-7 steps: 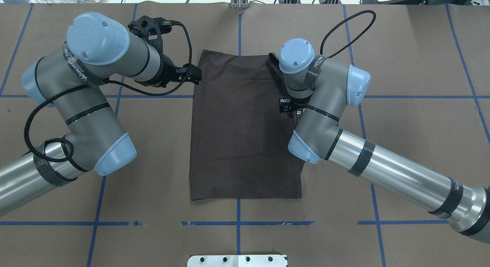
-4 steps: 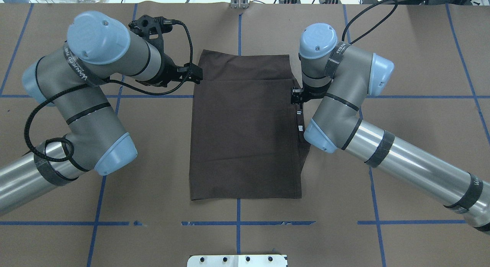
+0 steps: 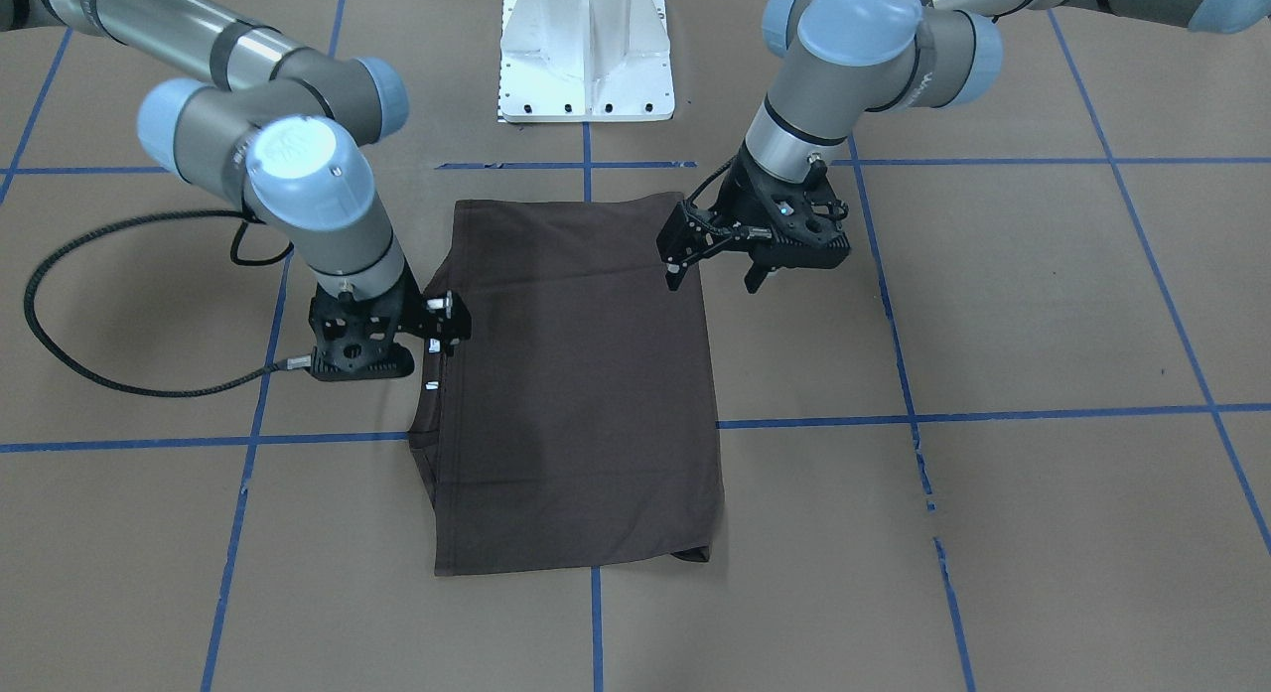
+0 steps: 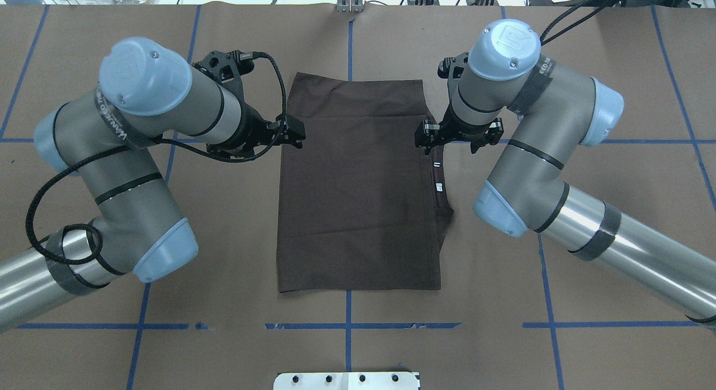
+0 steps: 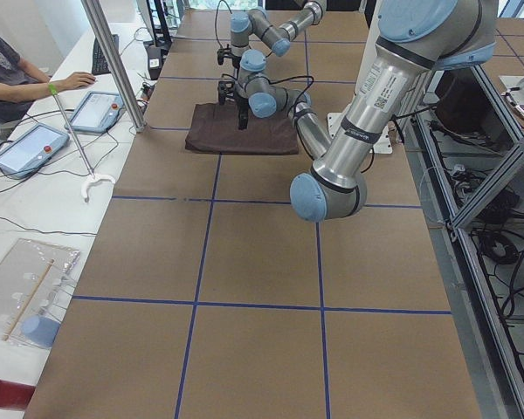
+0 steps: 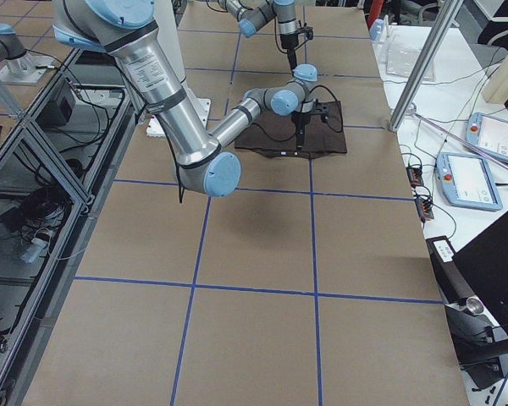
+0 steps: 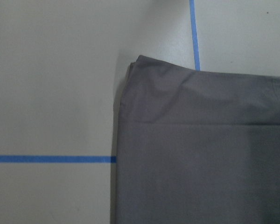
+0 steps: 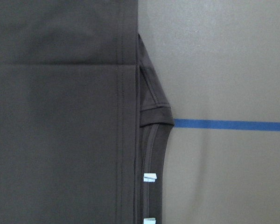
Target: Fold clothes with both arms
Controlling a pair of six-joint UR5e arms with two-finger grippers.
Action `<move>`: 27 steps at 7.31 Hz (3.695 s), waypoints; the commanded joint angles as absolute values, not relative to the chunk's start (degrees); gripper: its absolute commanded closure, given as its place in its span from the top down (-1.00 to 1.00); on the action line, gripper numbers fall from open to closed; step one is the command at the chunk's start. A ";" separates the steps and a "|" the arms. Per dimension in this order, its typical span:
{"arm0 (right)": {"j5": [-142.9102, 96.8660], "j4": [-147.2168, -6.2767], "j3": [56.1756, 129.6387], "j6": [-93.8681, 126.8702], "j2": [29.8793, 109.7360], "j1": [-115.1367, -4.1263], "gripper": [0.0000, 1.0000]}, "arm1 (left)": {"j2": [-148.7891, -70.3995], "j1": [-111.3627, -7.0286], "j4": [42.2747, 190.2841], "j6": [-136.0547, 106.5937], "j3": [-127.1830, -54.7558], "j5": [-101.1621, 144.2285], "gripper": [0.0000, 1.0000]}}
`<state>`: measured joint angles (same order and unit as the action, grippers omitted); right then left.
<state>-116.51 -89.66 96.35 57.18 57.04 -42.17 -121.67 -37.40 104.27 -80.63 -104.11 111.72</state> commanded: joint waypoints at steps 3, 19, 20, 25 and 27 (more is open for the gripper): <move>-118.13 -89.12 109.84 68.79 61.60 -37.98 1.00 | -112.42 -22.54 103.62 -107.17 -112.76 102.43 1.00; -117.86 -89.12 110.57 71.02 62.05 -36.83 1.00 | -116.98 -14.85 99.58 -115.05 -104.50 94.13 -0.11; -117.86 -89.12 110.65 71.02 61.96 -36.83 1.00 | -116.98 -15.11 99.58 -114.79 -104.76 94.22 -0.14; -117.86 -89.21 110.74 71.10 62.14 -36.83 1.00 | -116.89 -14.50 97.14 -111.56 -105.20 94.30 -1.00; -117.77 -89.21 110.92 73.11 62.23 -36.65 1.00 | -116.72 -14.94 96.59 -105.74 -108.96 94.57 -1.00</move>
<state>-117.85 -89.21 110.82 71.59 62.15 -36.81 -116.84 -14.78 97.04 -108.31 -106.63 94.46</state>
